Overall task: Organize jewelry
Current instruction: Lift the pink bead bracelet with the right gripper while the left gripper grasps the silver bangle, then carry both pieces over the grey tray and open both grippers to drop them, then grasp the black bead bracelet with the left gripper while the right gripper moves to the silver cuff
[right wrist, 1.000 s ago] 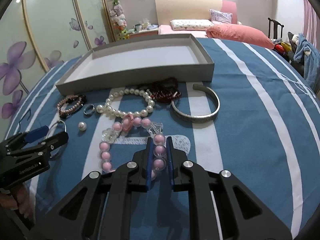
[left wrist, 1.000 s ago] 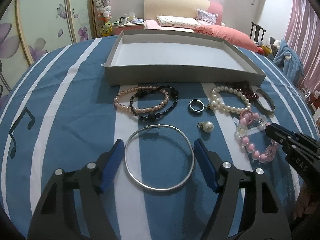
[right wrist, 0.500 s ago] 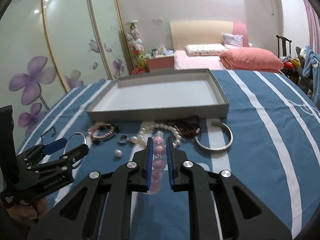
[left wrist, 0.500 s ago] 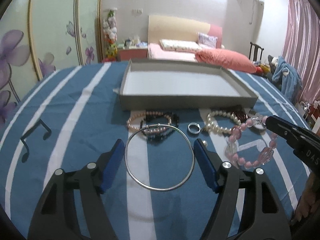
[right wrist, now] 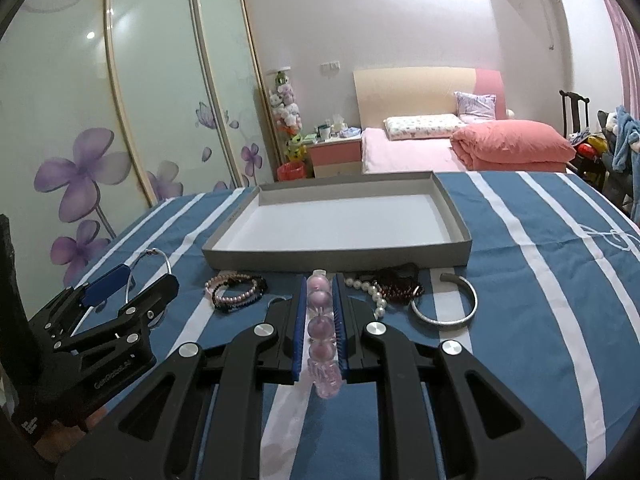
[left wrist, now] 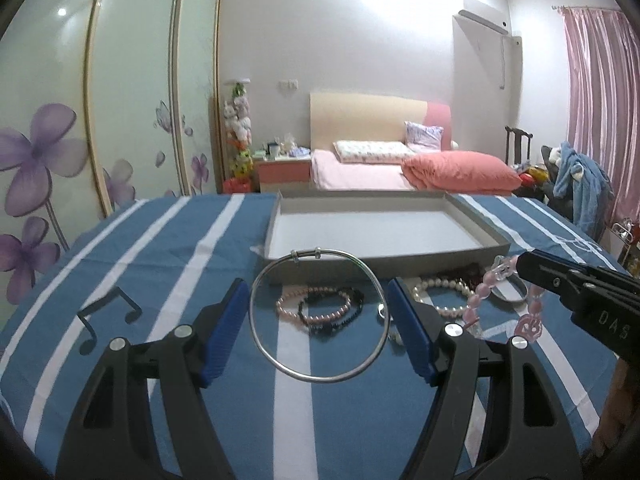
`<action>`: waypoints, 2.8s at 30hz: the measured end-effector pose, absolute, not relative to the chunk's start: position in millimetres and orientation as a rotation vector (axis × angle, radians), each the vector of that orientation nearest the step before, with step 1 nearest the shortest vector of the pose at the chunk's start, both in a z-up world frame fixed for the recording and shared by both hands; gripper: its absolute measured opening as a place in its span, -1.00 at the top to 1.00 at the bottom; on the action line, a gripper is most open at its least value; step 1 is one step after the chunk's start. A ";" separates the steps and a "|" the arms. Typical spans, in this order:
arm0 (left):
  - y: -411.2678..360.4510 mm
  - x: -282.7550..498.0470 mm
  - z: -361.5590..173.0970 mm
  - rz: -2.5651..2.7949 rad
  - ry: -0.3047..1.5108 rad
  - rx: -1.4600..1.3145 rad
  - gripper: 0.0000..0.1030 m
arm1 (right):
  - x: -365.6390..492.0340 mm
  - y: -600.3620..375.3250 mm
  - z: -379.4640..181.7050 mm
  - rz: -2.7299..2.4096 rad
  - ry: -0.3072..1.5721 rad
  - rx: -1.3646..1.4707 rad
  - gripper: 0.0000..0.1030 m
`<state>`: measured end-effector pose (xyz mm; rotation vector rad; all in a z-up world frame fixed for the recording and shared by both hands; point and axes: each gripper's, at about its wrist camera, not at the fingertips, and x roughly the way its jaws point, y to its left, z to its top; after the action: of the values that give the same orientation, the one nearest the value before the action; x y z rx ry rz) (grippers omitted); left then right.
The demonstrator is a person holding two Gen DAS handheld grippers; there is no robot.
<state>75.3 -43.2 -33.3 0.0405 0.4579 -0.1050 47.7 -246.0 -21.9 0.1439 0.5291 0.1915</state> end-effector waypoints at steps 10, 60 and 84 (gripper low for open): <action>-50.5 74.5 -13.1 -0.089 0.386 0.062 -0.35 | 46.2 -244.2 -0.7 0.167 0.426 0.120 0.73; -63.9 306.9 -51.4 -0.062 0.643 -0.014 -0.41 | 225.6 -277.8 -25.0 0.044 0.596 0.304 0.32; 6.9 157.8 -44.4 -0.063 0.647 0.006 -0.57 | 139.3 -319.8 -60.6 -0.003 0.822 0.209 -0.01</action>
<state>157.8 6.9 -44.4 0.0062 0.6469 -0.0633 139.3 -319.8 -60.6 0.2087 0.8222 -0.0028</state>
